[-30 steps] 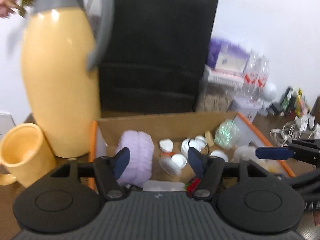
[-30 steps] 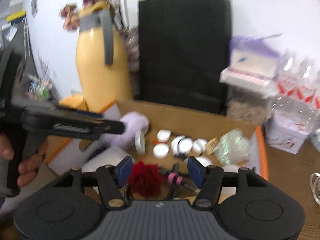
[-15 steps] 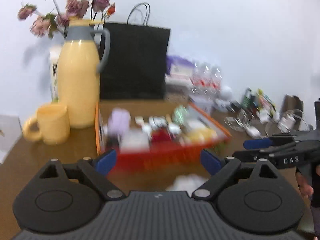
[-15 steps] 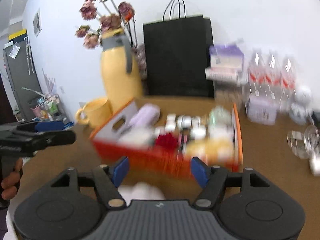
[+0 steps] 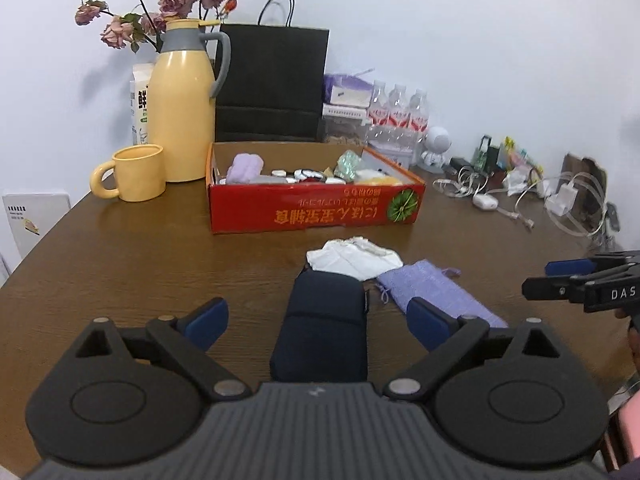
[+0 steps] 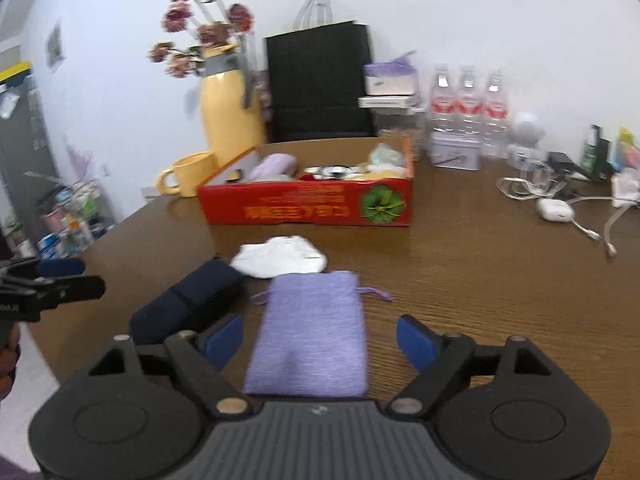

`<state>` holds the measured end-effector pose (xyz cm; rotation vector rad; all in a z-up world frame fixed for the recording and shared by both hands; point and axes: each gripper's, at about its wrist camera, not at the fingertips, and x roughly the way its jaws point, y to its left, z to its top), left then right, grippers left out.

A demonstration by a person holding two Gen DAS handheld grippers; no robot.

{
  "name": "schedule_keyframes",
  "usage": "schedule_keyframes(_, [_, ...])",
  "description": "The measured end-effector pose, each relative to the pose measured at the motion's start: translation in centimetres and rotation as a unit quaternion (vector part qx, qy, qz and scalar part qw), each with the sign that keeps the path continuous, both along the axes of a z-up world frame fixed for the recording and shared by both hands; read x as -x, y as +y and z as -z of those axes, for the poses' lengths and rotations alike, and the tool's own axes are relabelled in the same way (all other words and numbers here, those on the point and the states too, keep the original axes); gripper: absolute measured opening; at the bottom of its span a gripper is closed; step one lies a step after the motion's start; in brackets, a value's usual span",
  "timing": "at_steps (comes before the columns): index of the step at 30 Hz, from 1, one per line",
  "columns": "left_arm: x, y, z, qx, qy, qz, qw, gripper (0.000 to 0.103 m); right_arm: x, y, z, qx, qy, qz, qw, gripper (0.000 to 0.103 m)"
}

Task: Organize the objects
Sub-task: 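Withdraw both grippers from the box toward the white cloth, then grasp the white cloth with both grippers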

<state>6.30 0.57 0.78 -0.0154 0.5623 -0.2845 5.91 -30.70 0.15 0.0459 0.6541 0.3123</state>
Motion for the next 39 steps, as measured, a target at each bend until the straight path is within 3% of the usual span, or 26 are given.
schedule_keyframes(7, [-1.6,-1.7,3.3,0.005,0.041,0.019,0.999,0.1,-0.9,0.9,2.2,0.006,0.013,0.004,1.0,0.08])
schedule_keyframes(10, [-3.7,-2.9,5.3,-0.022,0.062,-0.004,0.9978,0.098,-2.0,1.2,3.0,0.008,0.017,0.002,1.0,0.075])
schedule_keyframes(13, [-5.0,-3.7,6.7,-0.067,0.061,-0.011,0.9958,0.086,-3.6,1.8,3.9,0.025,0.026,0.015,0.999,0.072])
schedule_keyframes(16, [-6.6,-2.4,7.3,-0.06,0.068,-0.03,0.9955,0.088,-4.7,2.0,4.5,0.029,0.029,0.014,0.999,0.072])
schedule_keyframes(23, [-8.9,-1.0,6.1,-0.084,0.024,-0.11,0.9901,0.09,-9.0,4.3,5.5,0.056,0.026,-0.002,0.998,0.071])
schedule_keyframes(26, [-8.3,-1.6,4.4,-0.056,-0.009,-0.084,0.9949,0.089,-11.4,5.6,5.3,0.063,0.007,-0.028,0.998,0.07])
schedule_keyframes(27, [-8.4,-1.9,4.1,-0.041,-0.011,-0.065,0.9969,0.087,-12.5,6.1,5.3,0.061,0.003,-0.035,0.997,0.067])
schedule_keyframes(29, [-9.8,-2.8,3.7,-0.005,0.012,-0.029,0.9995,0.054,-14.8,7.0,5.5,0.059,0.005,-0.046,0.997,0.053])
schedule_keyframes(31, [-12.6,-3.5,4.1,0.036,0.065,-0.02,0.997,0.041,-16.9,7.8,6.2,0.059,0.015,-0.053,0.997,0.042])
schedule_keyframes(35, [-16.0,-5.2,6.0,0.022,0.103,-0.038,0.9937,0.041,-17.7,8.3,7.0,0.042,0.013,-0.057,0.997,0.021])
schedule_keyframes(39, [-15.9,-6.4,6.4,-0.004,0.088,-0.03,0.9957,0.042,-16.9,7.6,7.0,0.03,0.012,-0.044,0.999,0.017])
